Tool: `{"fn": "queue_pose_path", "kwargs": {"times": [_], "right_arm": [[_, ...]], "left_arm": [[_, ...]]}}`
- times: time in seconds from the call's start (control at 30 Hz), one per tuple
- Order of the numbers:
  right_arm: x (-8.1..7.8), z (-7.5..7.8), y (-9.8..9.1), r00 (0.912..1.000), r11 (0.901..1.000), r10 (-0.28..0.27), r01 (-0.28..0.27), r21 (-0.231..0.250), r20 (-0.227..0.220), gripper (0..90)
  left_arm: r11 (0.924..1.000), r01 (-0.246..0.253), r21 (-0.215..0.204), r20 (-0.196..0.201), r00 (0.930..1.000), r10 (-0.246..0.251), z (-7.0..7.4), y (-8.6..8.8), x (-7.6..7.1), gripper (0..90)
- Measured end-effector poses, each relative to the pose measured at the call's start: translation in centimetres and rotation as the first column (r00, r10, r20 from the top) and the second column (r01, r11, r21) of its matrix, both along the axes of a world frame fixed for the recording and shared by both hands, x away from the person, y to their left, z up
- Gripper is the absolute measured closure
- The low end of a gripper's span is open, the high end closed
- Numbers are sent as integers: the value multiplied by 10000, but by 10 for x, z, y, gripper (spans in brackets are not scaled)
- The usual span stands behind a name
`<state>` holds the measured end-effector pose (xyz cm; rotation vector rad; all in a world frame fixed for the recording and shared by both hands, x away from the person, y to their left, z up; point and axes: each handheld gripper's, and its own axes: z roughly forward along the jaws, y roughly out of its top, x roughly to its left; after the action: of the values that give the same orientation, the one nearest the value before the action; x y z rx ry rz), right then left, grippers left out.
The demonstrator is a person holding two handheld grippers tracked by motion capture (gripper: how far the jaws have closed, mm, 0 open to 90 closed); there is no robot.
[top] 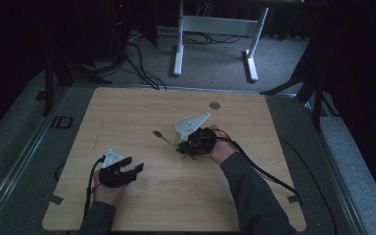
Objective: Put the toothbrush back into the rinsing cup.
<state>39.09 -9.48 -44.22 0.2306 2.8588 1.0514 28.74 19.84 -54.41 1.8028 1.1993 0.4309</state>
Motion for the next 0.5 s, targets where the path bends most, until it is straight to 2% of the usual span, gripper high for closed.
{"fn": "queue_pose_path", "kwargs": {"times": [0.5], "right_arm": [[0,4,-3,9997,9991,-174,168,395,160,804]], "left_arm": [[10000,-13,4,11,10000,13,0,0,0,429]]}}
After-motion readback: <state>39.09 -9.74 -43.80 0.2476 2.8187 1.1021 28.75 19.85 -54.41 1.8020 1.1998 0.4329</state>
